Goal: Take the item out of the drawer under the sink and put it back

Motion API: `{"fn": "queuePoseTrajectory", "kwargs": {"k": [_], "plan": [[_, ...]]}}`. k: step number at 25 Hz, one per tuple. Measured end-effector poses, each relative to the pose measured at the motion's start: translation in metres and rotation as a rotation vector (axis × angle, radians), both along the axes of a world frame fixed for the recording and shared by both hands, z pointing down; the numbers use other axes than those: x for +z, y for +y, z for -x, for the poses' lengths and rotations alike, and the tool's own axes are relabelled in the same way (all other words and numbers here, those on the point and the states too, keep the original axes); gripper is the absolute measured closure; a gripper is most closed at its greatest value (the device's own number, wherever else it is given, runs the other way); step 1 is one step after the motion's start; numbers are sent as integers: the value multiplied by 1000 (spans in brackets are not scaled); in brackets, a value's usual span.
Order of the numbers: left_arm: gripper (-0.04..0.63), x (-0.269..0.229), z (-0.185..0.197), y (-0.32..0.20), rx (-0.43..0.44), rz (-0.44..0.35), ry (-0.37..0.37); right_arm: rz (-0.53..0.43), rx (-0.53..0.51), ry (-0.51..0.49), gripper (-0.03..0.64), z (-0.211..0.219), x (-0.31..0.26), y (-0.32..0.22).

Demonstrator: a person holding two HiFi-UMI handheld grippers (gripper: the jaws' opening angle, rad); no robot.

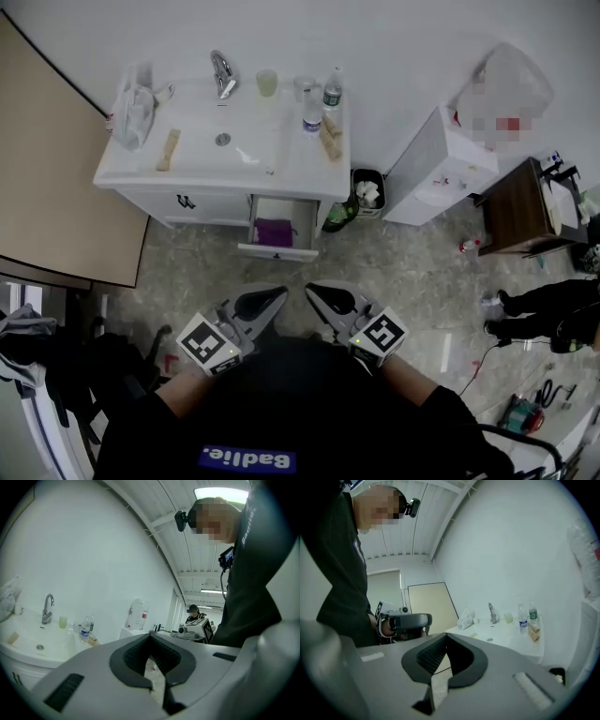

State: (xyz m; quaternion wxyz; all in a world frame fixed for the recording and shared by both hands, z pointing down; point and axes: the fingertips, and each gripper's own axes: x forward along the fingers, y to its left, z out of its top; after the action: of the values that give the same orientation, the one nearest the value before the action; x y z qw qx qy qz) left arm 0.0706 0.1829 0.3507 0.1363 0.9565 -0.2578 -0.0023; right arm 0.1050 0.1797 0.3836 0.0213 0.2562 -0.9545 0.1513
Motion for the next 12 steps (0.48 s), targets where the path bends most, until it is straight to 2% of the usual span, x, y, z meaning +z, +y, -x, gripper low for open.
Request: {"fn": "queuePoseTrajectory", "kwargs": {"k": [4,12], "plan": [[607,1,21,-42,56,1,15,14,18,49,615,27,10,-40],[607,6,77,-110,111,31,54,45,60,150,612,81,36,-104]]}}
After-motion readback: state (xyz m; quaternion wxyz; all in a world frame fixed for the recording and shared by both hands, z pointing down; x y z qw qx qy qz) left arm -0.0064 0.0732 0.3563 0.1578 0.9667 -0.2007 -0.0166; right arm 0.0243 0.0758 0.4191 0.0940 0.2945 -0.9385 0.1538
